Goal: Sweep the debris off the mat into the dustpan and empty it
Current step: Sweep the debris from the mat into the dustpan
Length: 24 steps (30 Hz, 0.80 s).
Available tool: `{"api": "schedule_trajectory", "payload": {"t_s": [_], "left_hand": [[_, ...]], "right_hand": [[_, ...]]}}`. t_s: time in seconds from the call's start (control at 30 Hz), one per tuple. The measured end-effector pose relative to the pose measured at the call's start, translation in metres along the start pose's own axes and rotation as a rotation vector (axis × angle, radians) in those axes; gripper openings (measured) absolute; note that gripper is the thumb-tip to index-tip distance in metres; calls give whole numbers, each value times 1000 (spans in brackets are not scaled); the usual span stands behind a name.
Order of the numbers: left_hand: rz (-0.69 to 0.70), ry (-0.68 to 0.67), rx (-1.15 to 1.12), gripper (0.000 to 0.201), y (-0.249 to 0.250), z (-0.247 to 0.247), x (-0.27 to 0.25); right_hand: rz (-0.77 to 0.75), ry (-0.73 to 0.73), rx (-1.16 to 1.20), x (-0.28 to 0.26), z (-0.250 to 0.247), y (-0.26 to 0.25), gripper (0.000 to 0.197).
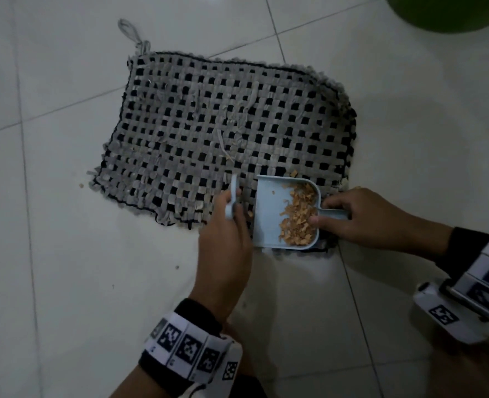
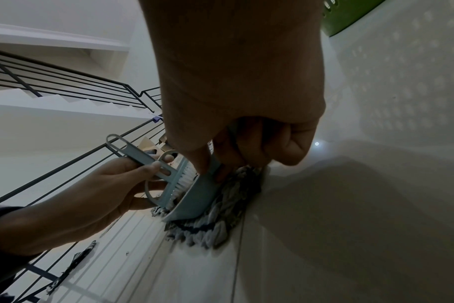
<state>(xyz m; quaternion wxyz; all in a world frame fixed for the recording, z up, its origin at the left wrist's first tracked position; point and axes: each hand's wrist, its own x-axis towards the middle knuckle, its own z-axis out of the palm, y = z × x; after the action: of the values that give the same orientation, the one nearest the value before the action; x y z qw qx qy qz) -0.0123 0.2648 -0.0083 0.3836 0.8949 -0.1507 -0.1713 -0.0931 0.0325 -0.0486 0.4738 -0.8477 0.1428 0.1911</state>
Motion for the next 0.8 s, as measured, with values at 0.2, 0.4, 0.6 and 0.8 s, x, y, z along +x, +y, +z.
{"api": "schedule_trajectory", "payload": {"t_s": [0.2,0.4,0.6,0.8], "left_hand": [[60,18,-141,18,14,-1,4],[18,170,-11,13,-5,-24,12],[-5,-72,-107,18,4,4,0],[87,51,-36,19,0,-7,12]], "right_hand": [[2,-9,-2,-1,0,0,25],[5,-8,-24,0,0,0,26],[-10,1,-21,0,0,-1,27],[-22,5,-25,-1,0,-4,27]]}}
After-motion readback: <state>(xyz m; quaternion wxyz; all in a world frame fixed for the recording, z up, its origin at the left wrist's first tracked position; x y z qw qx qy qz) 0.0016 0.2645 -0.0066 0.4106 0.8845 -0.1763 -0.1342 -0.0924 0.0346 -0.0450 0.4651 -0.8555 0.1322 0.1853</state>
